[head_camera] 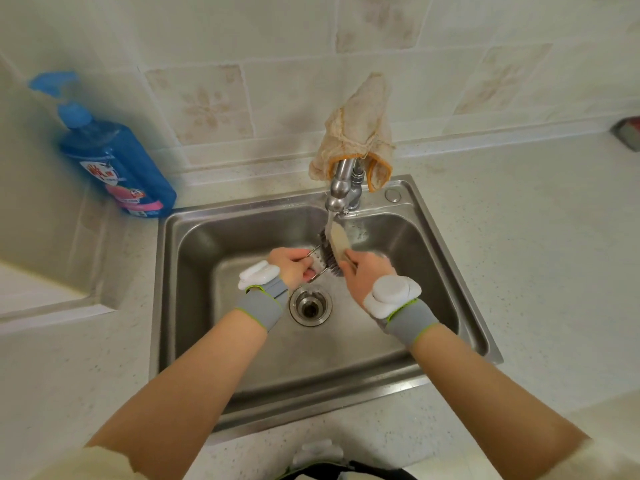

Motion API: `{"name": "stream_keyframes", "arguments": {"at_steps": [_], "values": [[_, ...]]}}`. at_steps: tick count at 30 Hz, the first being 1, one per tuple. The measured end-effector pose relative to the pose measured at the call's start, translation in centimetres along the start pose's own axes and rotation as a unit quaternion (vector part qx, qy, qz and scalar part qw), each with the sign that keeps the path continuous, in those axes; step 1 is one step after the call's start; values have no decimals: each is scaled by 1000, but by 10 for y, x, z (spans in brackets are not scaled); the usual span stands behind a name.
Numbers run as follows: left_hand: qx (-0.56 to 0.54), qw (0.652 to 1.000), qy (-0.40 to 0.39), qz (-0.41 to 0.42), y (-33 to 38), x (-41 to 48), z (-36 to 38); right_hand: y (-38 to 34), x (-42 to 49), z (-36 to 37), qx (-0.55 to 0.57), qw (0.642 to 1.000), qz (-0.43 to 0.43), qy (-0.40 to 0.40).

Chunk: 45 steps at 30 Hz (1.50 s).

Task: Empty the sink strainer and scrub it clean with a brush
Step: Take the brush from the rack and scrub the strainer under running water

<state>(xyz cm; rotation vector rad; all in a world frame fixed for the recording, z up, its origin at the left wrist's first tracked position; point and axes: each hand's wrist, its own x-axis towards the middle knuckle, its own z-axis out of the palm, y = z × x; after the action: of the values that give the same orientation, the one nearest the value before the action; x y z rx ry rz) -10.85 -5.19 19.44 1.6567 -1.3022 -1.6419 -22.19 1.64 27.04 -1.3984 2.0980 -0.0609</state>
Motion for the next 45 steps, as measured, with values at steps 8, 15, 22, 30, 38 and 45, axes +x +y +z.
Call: {"name": "stream_keyframes", "arguments": {"at_steps": [8, 15, 22, 30, 38, 45], "values": [[17, 1000, 2, 24, 3, -3, -1, 3, -6, 0, 3, 1000, 2, -2], [21, 1000, 15, 12, -3, 2, -1, 4, -5, 3, 8, 1000, 12, 7], [20, 1000, 2, 11, -3, 1, 1, 5, -3, 3, 9, 1000, 18, -2], [35, 999, -6, -16, 2, -2, 1, 12, 0, 0, -2, 1000, 20, -14], [23, 999, -28, 5, 3, -5, 0, 6, -15, 8, -20, 999, -30, 10], [42, 998, -49, -3, 5, -8, 5, 2, -22, 7, -20, 999, -35, 6]]}}
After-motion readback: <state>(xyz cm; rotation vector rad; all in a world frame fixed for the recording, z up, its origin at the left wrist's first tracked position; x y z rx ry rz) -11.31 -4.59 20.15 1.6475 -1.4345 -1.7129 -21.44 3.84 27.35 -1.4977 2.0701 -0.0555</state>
